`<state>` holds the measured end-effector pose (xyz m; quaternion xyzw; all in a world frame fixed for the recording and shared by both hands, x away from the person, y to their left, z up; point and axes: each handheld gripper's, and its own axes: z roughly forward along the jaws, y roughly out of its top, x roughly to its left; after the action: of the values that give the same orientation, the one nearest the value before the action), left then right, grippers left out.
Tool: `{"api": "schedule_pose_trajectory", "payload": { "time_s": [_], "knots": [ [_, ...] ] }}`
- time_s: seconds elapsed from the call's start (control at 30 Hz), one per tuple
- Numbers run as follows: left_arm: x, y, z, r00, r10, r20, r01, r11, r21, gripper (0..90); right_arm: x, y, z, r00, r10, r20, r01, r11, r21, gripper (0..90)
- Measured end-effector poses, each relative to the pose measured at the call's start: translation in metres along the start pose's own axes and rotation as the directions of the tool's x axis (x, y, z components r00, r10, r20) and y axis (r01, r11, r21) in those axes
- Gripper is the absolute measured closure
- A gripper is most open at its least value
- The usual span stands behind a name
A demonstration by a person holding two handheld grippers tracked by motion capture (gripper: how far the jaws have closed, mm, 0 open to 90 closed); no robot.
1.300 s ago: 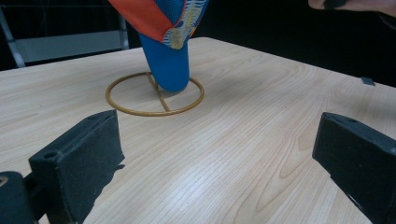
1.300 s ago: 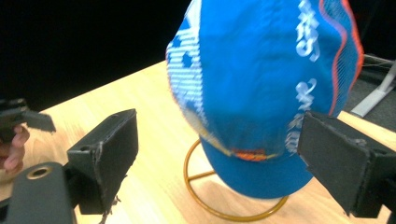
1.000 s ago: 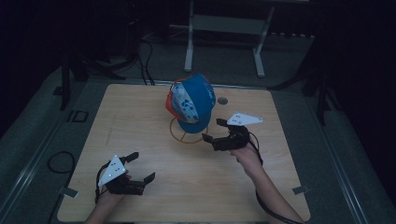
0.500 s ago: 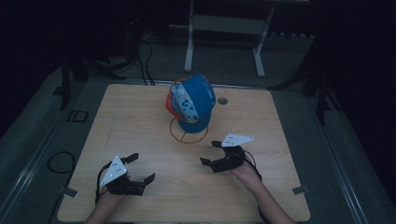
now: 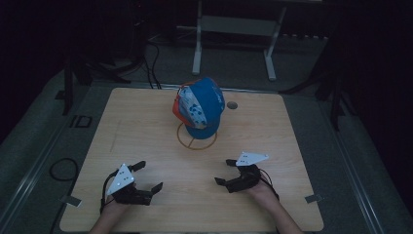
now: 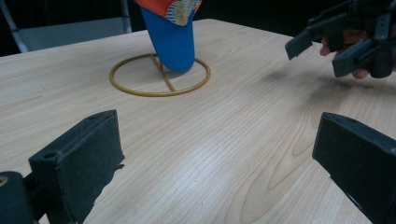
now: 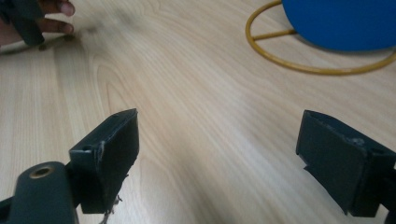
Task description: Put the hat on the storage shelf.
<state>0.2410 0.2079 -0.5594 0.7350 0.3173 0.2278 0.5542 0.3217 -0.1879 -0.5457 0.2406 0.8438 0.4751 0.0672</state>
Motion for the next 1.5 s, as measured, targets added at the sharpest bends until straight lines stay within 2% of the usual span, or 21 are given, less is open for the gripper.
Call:
{"api": "schedule_pose_trajectory", "payload": {
  "time_s": [0.27, 0.33, 0.47, 0.63, 0.8, 0.97, 1.03, 1.2, 1.33, 1.5],
  "knots": [
    [0.000, -0.001, 0.001, 1.0000, 0.005, -0.001, -0.005, 1.0000, 0.007, 1.8, 0.003, -0.016, -0.011, 0.9998, -0.014, 0.012, 0.014, 1.000, 0.019, 13.2],
    [-0.001, -0.001, 0.001, 0.9998, 0.017, -0.005, -0.017, 0.9998, 0.010, 1.8, 0.004, -0.019, -0.015, 0.9997, -0.014, 0.022, 0.014, 1.000, 0.018, 13.2],
    [-0.001, -0.002, 0.002, 1.0000, 0.008, 0.000, -0.008, 0.9999, 0.011, 1.8, 0.004, -0.025, -0.023, 0.9991, -0.016, 0.040, 0.016, 1.000, 0.013, 13.3],
    [-0.001, -0.002, 0.002, 1.0000, 0.006, 0.002, -0.006, 0.9999, 0.011, 1.8, 0.001, -0.031, -0.033, 0.9982, 0.000, 0.060, -0.001, 1.000, 0.002, 13.3],
    [0.000, -0.002, 0.002, 1.0000, 0.007, 0.000, -0.007, 0.9999, 0.015, 1.8, -0.005, -0.038, -0.043, 0.9959, 0.003, 0.090, 0.000, 0.999, -0.032, 13.3],
    [0.001, -0.004, 0.001, 1.0000, 0.007, -0.003, -0.007, 0.9998, 0.017, 1.8, -0.011, -0.044, -0.051, 0.9925, -0.032, 0.118, 0.034, 0.999, -0.017, 13.2],
    [0.001, -0.004, 0.001, 1.0000, 0.004, -0.008, -0.004, 0.9999, 0.014, 1.8, -0.013, -0.046, -0.055, 0.9929, -0.029, 0.115, 0.032, 0.999, -0.025, 13.2],
    [0.002, -0.005, -0.001, 0.9998, 0.007, -0.019, -0.007, 0.9999, 0.014, 1.8, -0.020, -0.050, -0.065, 0.9887, -0.007, 0.150, 0.014, 0.999, -0.044, 13.2],
    [0.003, -0.007, -0.001, 0.9988, 0.033, -0.037, -0.032, 0.9993, 0.019, 1.8, -0.025, -0.054, -0.068, 0.9817, 0.013, 0.190, -0.004, 0.999, -0.052, 13.1],
    [0.006, -0.008, -0.003, 0.9993, 0.005, -0.038, -0.005, 1.0000, 0.004, 1.8, -0.034, -0.059, -0.071, 0.9749, 0.045, 0.218, -0.032, 0.998, -0.063, 13.1]
  ]
}}
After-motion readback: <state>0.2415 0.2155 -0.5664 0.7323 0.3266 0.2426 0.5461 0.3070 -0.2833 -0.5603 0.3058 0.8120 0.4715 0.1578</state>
